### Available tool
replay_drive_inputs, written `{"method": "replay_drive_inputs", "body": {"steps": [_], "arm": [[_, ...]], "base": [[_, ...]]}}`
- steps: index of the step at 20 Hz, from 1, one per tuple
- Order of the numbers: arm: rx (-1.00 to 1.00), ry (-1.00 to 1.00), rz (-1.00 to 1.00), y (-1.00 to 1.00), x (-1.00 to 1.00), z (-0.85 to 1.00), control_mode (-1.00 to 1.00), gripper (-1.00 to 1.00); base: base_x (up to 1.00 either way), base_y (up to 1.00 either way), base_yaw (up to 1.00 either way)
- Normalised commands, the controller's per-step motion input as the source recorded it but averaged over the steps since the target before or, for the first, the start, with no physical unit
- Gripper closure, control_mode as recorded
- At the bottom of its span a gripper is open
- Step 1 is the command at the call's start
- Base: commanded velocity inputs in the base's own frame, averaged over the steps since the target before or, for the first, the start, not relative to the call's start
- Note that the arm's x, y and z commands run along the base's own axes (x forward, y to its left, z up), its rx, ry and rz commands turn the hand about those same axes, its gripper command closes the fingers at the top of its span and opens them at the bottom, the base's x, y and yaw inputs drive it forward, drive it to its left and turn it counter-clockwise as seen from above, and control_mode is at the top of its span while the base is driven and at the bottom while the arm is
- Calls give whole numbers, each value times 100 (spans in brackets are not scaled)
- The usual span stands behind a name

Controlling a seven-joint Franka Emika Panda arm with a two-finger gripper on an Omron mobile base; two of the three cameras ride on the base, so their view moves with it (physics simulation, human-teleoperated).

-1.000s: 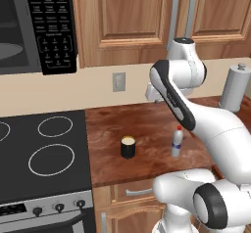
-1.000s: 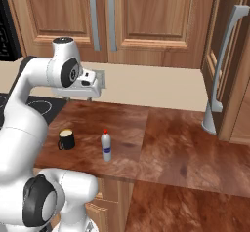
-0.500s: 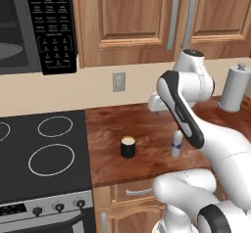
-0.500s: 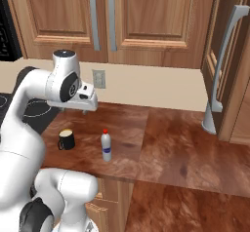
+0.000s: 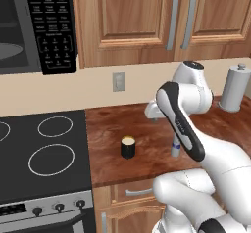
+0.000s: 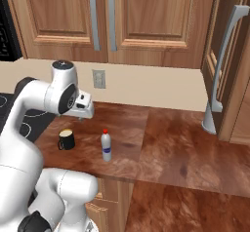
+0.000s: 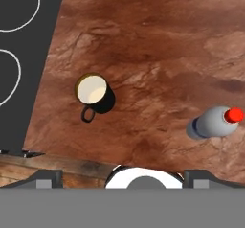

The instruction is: Pick the mug from the counter and place it inside the microwave. Then close the microwave.

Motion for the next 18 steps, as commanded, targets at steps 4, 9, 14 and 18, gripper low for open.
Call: {"method": "replay_drive_inputs", "body": {"steps": [4,9,14,18], "arm": [[0,6,-4,19,30,-15,-100,-100],[-3,6,-4,33,8,-19,-100,-100],[-3,5,-4,35,4,-31,-100,-100],[0,1,-2,31,6,-48,-100,-100]], "base": [[0,0,0],[0,0,0],[0,0,0],[0,0,0]]}}
